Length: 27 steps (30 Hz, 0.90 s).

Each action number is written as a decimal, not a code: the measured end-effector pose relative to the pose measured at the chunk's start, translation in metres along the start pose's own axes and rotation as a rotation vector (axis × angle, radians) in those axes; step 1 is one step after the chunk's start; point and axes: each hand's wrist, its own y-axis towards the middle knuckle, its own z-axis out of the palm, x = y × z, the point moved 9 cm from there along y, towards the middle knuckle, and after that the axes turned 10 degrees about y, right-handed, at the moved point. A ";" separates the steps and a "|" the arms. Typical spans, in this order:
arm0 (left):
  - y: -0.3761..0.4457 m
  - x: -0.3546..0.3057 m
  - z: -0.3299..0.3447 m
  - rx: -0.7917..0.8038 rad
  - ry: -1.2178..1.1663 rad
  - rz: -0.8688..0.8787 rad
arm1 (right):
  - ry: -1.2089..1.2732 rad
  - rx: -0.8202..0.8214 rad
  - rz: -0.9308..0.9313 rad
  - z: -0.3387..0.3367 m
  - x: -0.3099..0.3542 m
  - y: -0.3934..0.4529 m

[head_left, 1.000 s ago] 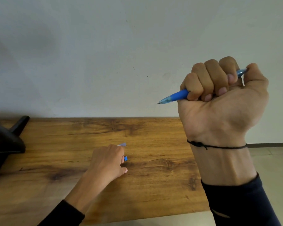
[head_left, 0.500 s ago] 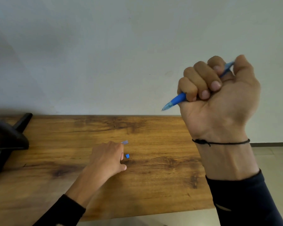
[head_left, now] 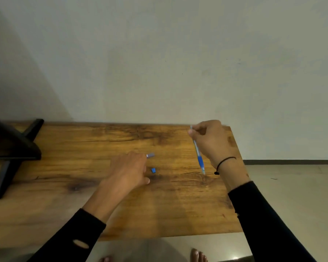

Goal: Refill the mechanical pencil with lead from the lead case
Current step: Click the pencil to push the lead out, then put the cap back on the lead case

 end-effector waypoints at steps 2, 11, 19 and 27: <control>0.002 0.004 0.000 -0.019 -0.006 -0.018 | -0.127 0.012 0.018 0.003 -0.019 0.005; 0.012 0.024 -0.006 -0.225 -0.093 -0.080 | -0.230 0.133 0.087 0.043 -0.068 0.023; 0.012 0.026 -0.009 -0.268 -0.128 -0.087 | -0.296 0.089 0.090 0.050 -0.077 0.028; 0.007 0.014 -0.018 -0.347 -0.082 -0.090 | -0.450 0.188 -0.140 0.082 -0.028 -0.026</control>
